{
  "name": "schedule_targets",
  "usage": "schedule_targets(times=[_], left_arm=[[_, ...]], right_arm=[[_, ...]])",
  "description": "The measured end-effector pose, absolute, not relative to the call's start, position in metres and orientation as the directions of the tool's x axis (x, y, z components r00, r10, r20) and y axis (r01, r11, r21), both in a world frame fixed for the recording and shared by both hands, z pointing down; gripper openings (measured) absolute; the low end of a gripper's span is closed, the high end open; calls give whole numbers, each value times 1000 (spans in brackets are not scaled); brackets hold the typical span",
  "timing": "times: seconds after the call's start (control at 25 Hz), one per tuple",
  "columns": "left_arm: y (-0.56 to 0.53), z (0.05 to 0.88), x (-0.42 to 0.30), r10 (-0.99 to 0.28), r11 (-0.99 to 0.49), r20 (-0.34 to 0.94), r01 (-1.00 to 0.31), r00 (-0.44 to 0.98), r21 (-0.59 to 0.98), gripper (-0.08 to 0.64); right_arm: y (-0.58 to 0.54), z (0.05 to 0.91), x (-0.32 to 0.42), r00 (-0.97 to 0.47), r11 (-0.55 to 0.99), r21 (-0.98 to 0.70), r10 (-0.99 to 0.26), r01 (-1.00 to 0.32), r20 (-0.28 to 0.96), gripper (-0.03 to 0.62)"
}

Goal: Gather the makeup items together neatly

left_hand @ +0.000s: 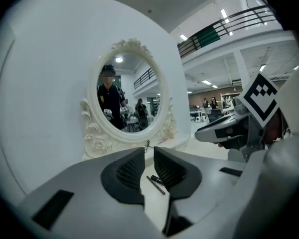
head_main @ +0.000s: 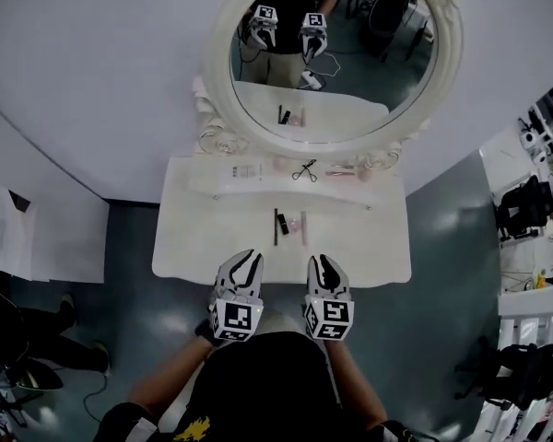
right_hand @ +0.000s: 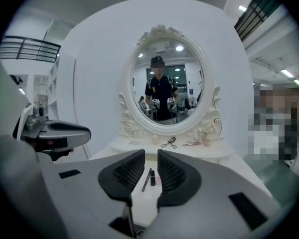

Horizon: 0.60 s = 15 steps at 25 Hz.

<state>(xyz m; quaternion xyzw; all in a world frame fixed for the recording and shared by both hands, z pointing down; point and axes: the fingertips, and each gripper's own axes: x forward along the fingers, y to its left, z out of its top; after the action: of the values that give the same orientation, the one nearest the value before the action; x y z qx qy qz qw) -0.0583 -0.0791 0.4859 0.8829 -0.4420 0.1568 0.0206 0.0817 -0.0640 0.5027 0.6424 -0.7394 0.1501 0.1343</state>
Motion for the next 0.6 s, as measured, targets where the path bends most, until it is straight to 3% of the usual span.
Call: schedule_targets(times=[0.16, 0.28, 0.6], left_arm=[[-18, 459, -75, -801, -590, 218, -797, 557, -130, 46], [23, 456, -77, -806, -584, 203, -803, 556, -121, 43], [84, 419, -67, -811, -582, 137, -808, 569, -94, 15]], right_arm=[[-8, 455, 48, -174, 207, 66, -927, -976, 332, 54], [29, 437, 34, -194, 213, 31, -935, -977, 297, 18], [92, 416, 41, -204, 209, -10, -944, -978, 261, 17]])
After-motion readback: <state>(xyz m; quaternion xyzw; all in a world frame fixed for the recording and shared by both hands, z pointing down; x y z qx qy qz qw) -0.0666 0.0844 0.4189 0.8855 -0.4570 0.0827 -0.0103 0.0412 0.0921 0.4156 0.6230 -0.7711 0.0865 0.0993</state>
